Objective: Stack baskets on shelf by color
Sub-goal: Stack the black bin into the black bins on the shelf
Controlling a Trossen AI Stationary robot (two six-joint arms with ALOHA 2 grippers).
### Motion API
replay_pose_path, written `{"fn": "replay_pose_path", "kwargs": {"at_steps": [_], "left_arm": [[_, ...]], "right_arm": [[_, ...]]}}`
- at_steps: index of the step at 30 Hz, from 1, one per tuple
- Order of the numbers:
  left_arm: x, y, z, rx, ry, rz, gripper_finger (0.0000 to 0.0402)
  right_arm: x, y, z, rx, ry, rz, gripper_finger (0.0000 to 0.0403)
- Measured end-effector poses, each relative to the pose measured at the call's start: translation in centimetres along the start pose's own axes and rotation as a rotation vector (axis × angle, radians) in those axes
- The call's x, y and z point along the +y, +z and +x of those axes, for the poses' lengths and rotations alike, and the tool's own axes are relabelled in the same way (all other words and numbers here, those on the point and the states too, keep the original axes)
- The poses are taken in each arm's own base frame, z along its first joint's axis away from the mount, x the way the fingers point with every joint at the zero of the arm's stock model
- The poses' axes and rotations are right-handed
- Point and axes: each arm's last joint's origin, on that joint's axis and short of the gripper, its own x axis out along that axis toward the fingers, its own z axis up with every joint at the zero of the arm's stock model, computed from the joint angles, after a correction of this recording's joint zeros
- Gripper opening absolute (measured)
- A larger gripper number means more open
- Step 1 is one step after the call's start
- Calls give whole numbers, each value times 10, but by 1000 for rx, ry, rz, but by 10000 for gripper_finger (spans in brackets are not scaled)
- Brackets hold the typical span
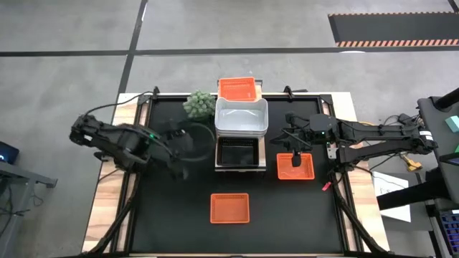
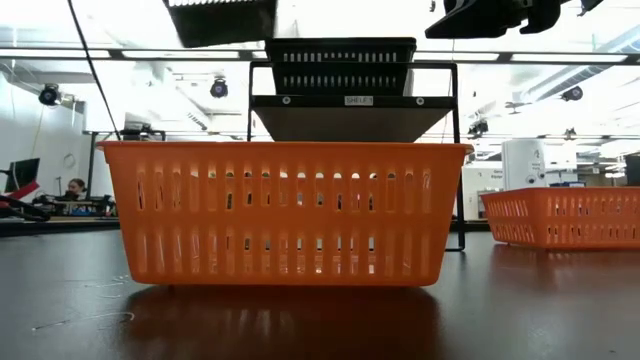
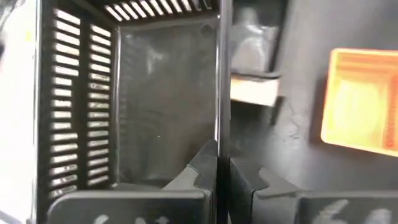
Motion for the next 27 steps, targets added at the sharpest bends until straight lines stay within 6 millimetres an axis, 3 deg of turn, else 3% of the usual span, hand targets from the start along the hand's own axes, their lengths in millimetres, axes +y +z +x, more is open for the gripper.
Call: {"fn": "replay_pose_path", "kwargs": {"at_steps": [5,10,17,22,27], "left_arm": [[-32,13,9,24,-48,194,0],[-47,28,12,-54,-115,329,0],[-53,40,14,-188,-147,433,0],[-52,59,12,-359,-161,370,0],[-56,64,24,-365,-152,354,0]], "right_arm": [[0,0,0,0,0,0,9],[0,0,0,0,0,0,9],[0,0,0,1,0,-1,9],[0,0,0,1,0,13,9],[1,-2,0,24,13,48,9]]}}
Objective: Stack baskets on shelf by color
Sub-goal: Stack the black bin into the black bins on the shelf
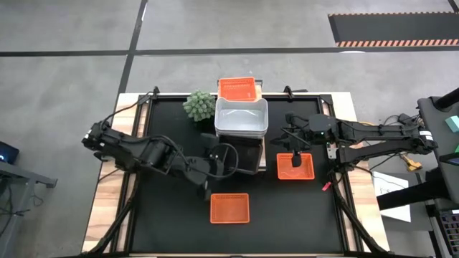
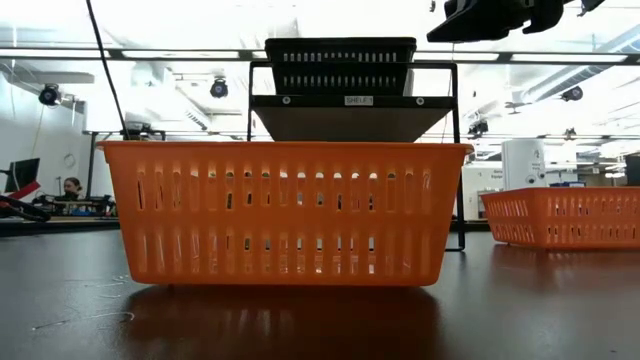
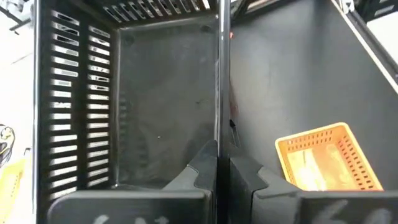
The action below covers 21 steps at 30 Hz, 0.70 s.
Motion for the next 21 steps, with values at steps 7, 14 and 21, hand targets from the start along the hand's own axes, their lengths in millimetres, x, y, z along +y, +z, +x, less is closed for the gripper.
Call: {"fn": "replay_pose_path", "kwargs": {"at_steps": [7,14,21], "left_arm": [[4,-1,21,-27,30,-40,0],[15,-14,45,-5,77,-78,0],[35,-20,66,-49,136,-148,0]], "right_arm": [[1,-3,0,27,13,62,9],[3,-6,-7,69,21,147,9],[4,-5,-11,46,21,126,9]]}}
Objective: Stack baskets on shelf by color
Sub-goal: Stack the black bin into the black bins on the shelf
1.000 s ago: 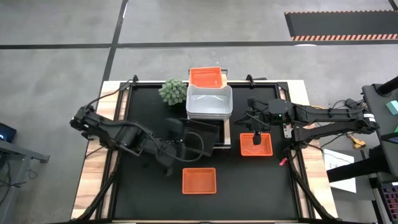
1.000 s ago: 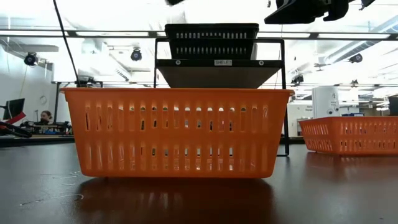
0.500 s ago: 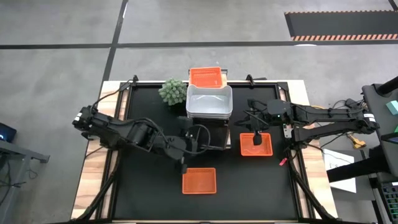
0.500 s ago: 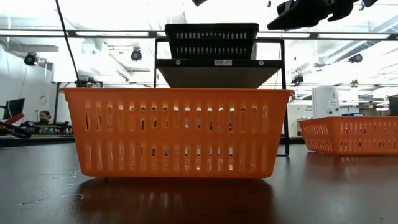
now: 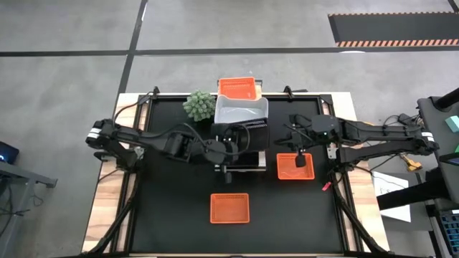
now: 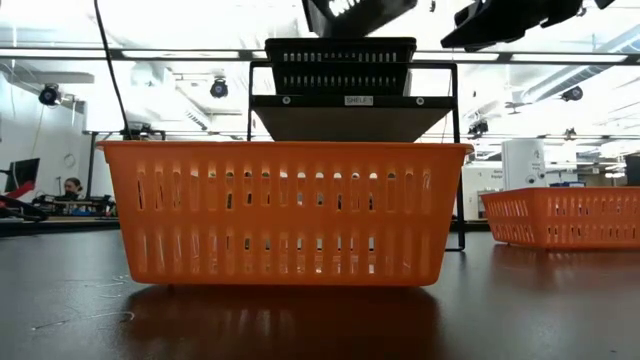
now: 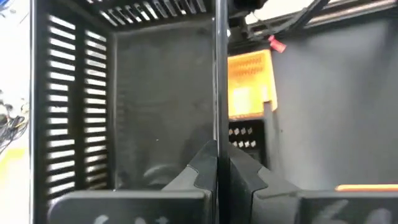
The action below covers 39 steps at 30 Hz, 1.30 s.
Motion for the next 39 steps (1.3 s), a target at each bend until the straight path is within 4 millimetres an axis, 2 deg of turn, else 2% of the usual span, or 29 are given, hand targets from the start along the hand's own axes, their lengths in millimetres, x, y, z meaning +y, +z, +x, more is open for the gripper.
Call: {"fn": "replay_pose_path", "kwargs": {"at_steps": [6,11,22,29,39], "left_arm": [[12,-11,13,43,31,-18,0],[10,-24,22,95,35,-5,0],[8,-23,14,136,-26,-93,0],[0,-24,11,147,-142,-105,0],[-2,-27,12,159,-150,-153,0]], "right_arm": [[1,-3,1,13,5,1,9],[1,-4,1,23,9,-2,9],[1,-4,1,23,9,-6,9],[1,-4,1,23,9,-20,9],[1,-4,1,23,9,-12,9]]}}
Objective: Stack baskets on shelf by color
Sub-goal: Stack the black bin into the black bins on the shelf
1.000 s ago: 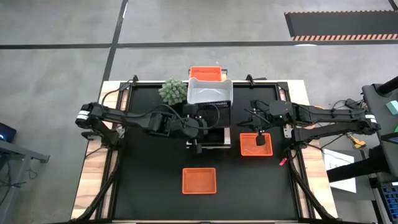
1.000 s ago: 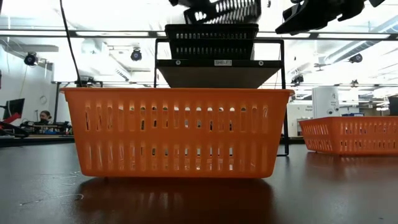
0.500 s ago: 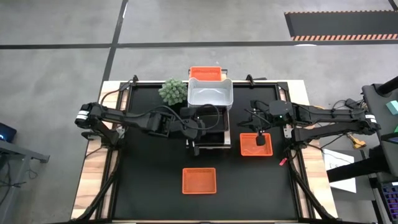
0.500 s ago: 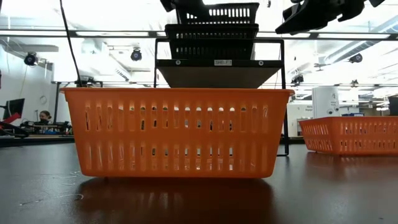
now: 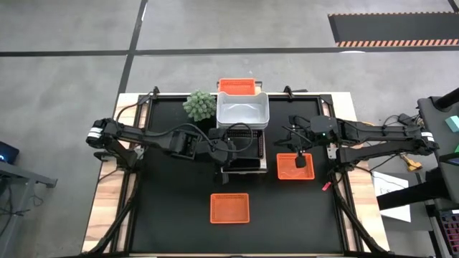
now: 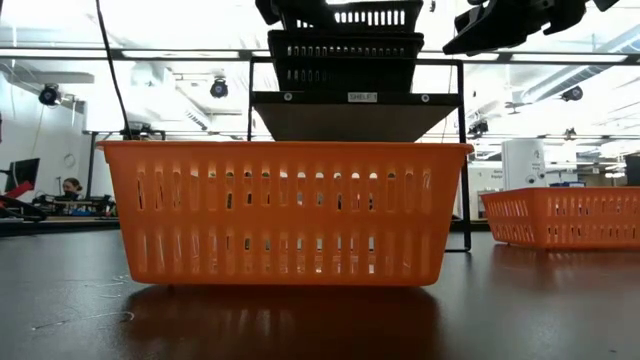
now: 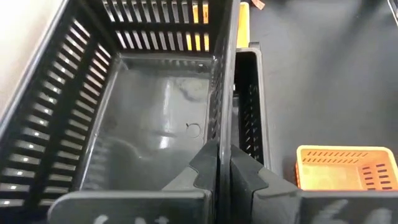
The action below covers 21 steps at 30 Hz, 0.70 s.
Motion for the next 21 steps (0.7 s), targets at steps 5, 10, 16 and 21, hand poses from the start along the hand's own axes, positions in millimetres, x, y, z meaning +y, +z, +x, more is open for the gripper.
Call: {"fn": "replay_pose_path", "kwargs": {"at_steps": [5,10,16,21], "left_arm": [[0,1,-1,-4,0,-1,0],[2,0,-3,2,0,-2,1],[2,-1,-4,10,-7,-1,43],[2,-2,-5,20,-4,15,96]], "right_arm": [[0,0,0,0,0,-4,9],[0,0,0,0,0,10,9],[0,0,1,-1,-1,9,9],[0,0,1,-2,-1,11,9]]}}
